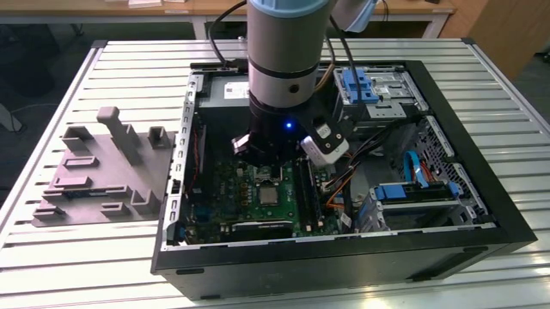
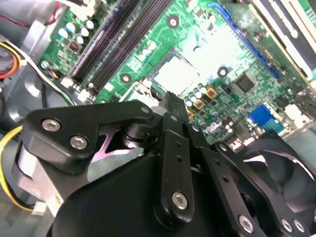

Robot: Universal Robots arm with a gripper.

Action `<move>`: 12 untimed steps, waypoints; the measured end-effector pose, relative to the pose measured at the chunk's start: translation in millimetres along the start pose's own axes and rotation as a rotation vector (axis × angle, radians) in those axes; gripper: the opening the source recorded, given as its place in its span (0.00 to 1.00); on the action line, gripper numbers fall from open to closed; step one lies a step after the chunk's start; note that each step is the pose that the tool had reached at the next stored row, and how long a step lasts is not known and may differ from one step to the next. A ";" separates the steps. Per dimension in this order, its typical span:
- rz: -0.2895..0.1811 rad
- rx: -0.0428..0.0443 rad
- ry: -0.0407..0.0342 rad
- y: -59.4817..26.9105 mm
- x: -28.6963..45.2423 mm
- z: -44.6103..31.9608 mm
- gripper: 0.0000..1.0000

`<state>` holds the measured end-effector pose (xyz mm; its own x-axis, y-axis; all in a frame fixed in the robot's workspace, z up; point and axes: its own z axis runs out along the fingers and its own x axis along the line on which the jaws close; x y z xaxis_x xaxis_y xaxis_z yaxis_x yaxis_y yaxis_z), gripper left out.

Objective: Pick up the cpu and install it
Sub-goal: 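Close the cpu cover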

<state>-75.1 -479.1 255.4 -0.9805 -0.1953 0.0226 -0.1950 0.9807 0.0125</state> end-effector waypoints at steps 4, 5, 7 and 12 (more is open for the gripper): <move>0.000 0.0001 0.0001 -0.9 -4.2 0.5 0.11; 0.000 0.0002 0.0002 -0.9 -4.3 0.6 0.11; -0.002 0.0001 0.0002 -0.9 -4.7 0.9 0.11; -0.068 -0.0009 0.0005 -1.0 -4.9 1.5 0.11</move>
<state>-70.2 -479.1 253.8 -0.9650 -0.2612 0.0221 -0.2609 0.9652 0.0149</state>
